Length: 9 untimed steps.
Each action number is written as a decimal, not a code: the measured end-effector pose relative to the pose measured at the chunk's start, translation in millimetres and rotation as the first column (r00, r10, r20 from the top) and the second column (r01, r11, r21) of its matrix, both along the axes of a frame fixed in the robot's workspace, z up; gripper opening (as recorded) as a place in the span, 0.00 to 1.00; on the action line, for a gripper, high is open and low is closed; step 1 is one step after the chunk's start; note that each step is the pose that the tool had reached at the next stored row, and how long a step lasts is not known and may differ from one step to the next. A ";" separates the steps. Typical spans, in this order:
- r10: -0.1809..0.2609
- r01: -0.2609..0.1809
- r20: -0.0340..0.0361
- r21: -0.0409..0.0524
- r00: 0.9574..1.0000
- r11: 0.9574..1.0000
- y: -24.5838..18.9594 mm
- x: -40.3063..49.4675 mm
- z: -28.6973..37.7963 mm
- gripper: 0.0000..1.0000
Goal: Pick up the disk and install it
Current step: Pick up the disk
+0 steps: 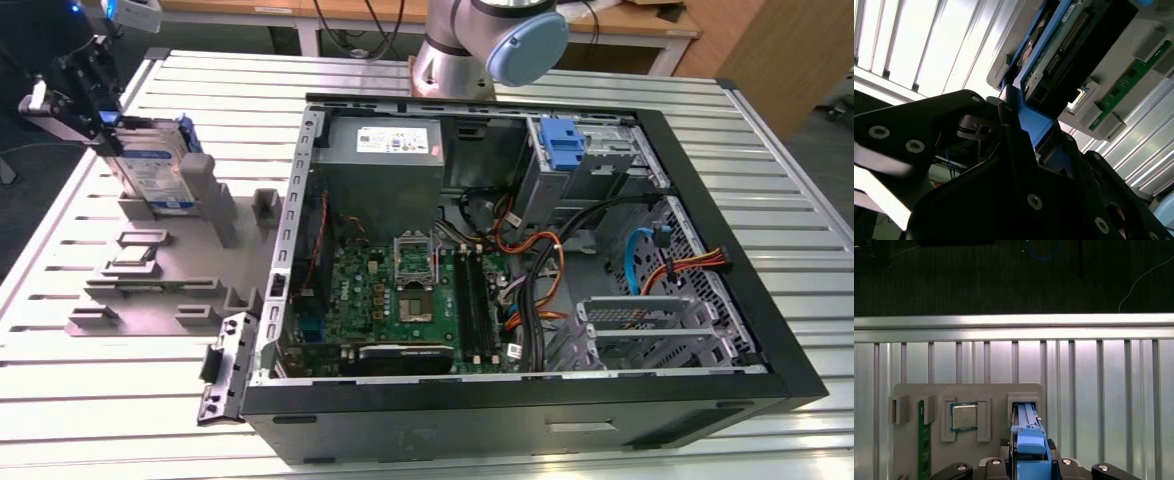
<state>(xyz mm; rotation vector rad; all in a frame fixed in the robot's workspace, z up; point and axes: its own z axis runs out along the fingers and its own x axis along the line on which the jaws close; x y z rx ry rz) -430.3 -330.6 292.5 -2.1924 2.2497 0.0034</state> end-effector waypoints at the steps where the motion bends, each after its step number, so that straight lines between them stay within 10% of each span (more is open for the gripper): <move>1: 0.000 0.000 0.000 0.000 1.000 1.000 0.0 0.0 0.7 0.37; 9: 0.000 0.000 0.000 0.000 1.000 1.000 0.0 0.0 2.1 0.37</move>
